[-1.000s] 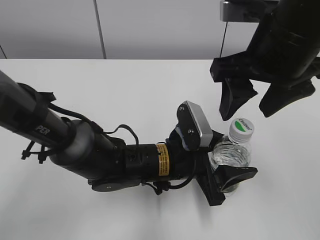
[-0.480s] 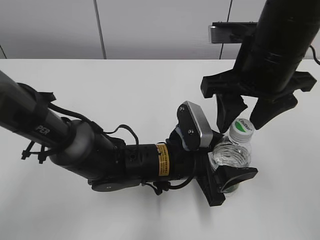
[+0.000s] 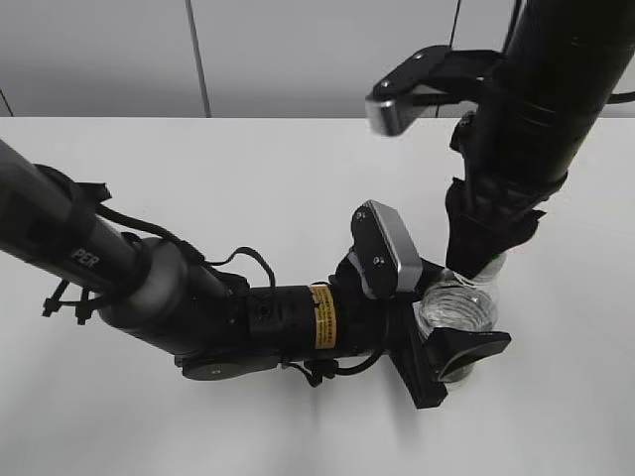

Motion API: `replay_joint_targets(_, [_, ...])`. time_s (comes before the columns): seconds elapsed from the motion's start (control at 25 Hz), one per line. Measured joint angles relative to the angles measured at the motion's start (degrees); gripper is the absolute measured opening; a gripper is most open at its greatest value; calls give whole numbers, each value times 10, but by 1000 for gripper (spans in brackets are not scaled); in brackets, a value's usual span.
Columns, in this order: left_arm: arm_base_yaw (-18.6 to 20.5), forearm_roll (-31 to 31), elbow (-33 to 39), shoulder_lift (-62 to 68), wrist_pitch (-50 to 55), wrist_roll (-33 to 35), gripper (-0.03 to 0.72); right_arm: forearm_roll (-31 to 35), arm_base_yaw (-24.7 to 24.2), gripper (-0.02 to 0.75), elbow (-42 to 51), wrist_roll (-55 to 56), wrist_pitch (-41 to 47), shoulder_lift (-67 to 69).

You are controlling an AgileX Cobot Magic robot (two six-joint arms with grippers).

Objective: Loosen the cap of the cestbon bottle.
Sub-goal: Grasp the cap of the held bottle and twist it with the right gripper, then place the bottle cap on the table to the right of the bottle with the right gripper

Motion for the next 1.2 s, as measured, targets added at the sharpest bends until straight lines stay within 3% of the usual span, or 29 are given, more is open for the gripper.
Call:
replay_joint_targets(0.16, [0,-1,0,0,1,-2,517,6,1,309,0,-361,0,-1])
replay_joint_targets(0.24, [0,-2,0,0,2,-3,517,8,1,309,0,-447,2,-1])
replay_joint_targets(0.68, [1,1,0,0,1,-1,517,3,1,309,0,-484,-1,-64])
replay_joint_targets(0.8, [1,2,0,0,0,-1,517,-13,-5,309,0,-420,-1,-83])
replay_joint_targets(0.88, [1,2,0,0,0,-1,517,-27,-31,309,0,-298,-1,-85])
replay_joint_targets(1.04, [1,2,0,0,0,-1,517,-49,-161,309,49,53,-36,-83])
replay_joint_targets(1.2, [1,2,0,0,-1,-1,517,-59,-271,309,192,181,-138,-68])
